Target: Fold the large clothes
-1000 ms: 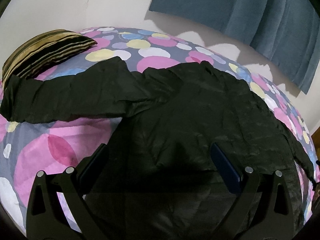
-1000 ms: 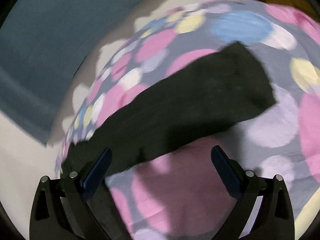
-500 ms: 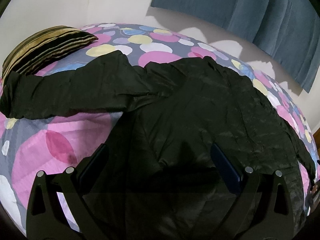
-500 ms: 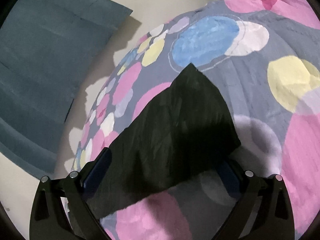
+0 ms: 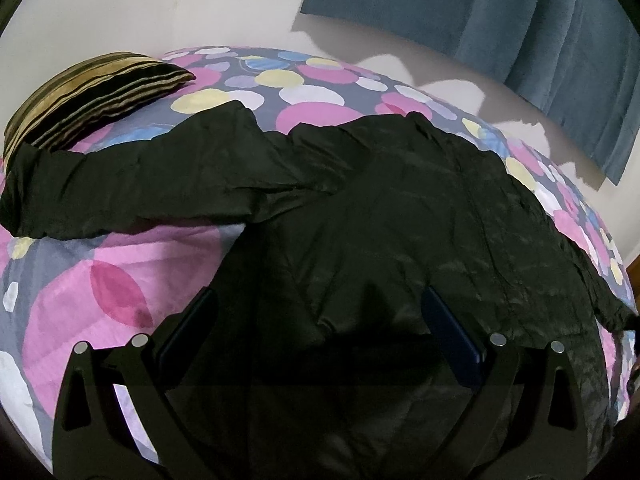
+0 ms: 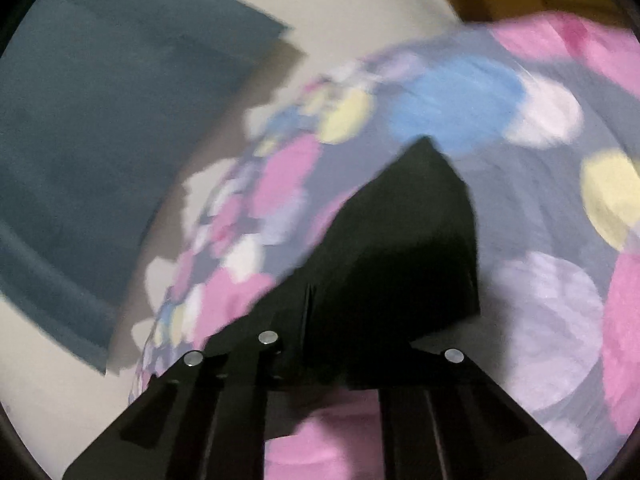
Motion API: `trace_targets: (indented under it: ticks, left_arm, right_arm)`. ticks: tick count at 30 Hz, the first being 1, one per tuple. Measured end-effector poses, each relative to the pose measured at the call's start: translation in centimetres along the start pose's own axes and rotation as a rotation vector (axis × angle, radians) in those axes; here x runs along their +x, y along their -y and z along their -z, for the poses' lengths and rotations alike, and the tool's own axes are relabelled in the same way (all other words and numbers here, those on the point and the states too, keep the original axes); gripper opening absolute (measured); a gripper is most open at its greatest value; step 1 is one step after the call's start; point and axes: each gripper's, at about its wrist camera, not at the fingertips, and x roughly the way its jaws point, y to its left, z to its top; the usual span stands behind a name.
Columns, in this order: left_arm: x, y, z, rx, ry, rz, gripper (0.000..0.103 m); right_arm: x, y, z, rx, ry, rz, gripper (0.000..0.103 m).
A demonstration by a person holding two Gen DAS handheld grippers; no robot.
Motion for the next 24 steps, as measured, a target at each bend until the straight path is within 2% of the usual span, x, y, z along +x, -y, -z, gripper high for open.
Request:
trace_targets:
  ticks: [6,10,14,18,24]
  left_arm:
    - [-0.3,0.0,0.0,0.000,0.001,0.005,0.101]
    - [-0.6,-0.2,-0.3,-0.004,0.013,0.001,0.101]
    - [-0.9,-0.6,-0.5,-0.020,0.019,0.003,0.101]
    - [-1.0,-0.7,-0.7,-0.028,0.021,0.004,0.101]
    - [-1.0,-0.8,-0.7,-0.031,0.017,0.008,0.101]
  right_arm:
    - [-1.0,-12.3,3.3,-0.255,-0.027,-0.180,0.010]
    - [0.4,-21.0,8.1,-0.425,-0.090,-0.270,0.010]
    - [2.1,-27.5,13.7,-0.552,-0.158,-0.339,0.010]
    - [3.7,-31.8,19.4,-0.640,-0.241,-0.401,0.010]
    - [5.6,-34.7,26.5,-0.782,-0.361,-0.440,0.010]
